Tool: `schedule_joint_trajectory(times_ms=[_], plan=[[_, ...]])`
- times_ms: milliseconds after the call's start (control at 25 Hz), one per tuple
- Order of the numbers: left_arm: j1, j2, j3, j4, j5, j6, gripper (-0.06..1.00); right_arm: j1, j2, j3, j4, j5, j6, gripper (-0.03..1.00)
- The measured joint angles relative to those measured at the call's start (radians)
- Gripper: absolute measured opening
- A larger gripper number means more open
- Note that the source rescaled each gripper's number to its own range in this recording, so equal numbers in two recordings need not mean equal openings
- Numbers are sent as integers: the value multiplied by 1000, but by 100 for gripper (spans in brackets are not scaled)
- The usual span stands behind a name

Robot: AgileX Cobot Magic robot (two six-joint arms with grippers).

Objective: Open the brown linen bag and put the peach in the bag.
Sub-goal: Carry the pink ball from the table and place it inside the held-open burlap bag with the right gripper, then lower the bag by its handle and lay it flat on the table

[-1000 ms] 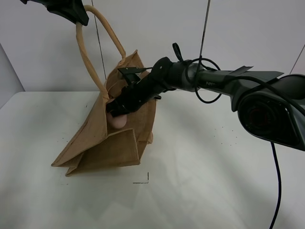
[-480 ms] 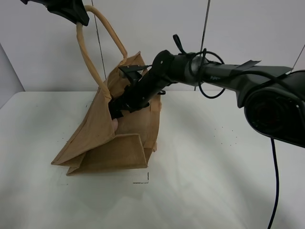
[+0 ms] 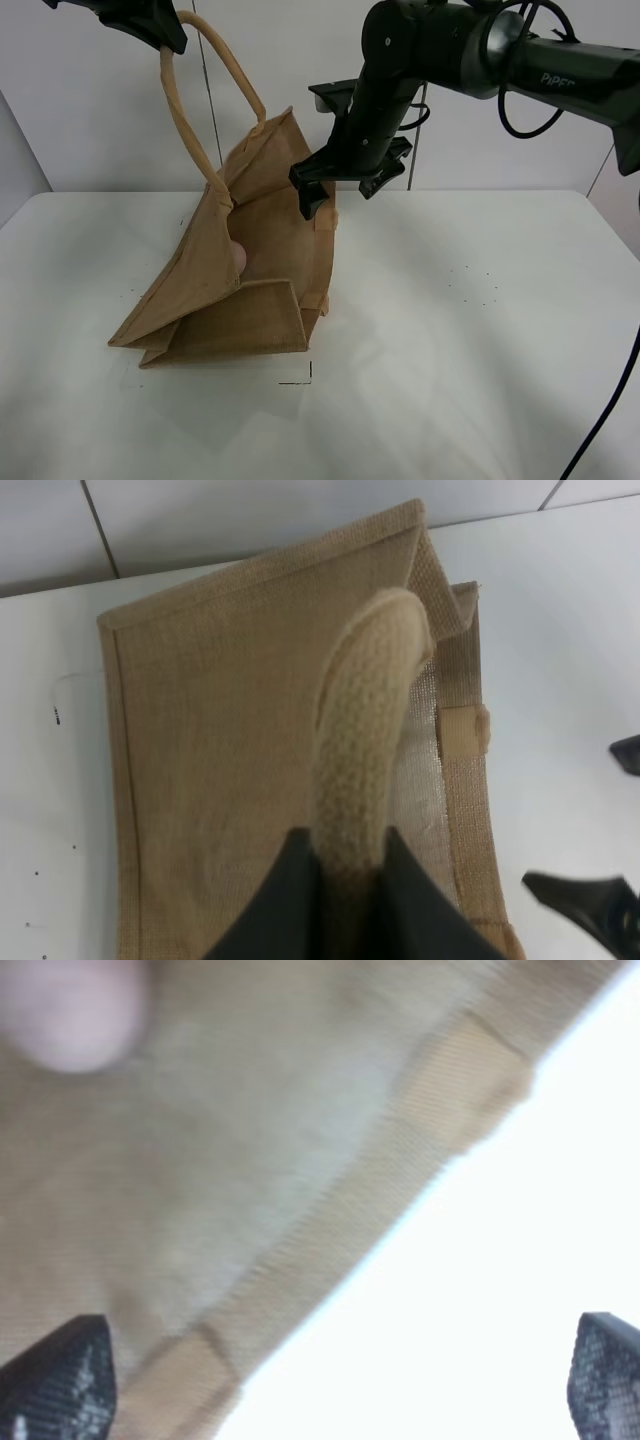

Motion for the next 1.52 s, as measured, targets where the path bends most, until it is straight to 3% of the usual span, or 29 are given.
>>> schedule_joint_trajectory(times_ms=[200,520,680,1080,1240,1520], plan=[[0,0,0,0,0,0,0,-79,0,0,-13,11,28,100],[0,0,0,0,0,1,0,-374,0,1,-26,47,14,100],[0,0,0,0,0,1,0,-481,0,1,-33,75,6,100],[0,0,0,0,0,2,0,-497,-35,29,-29,108,12,100],[0,0,0,0,0,2,0,-497,-186,192,-29,105,13,100],[0,0,0,0,0,2,0,-497,-602,681,-29,107,14,100]])
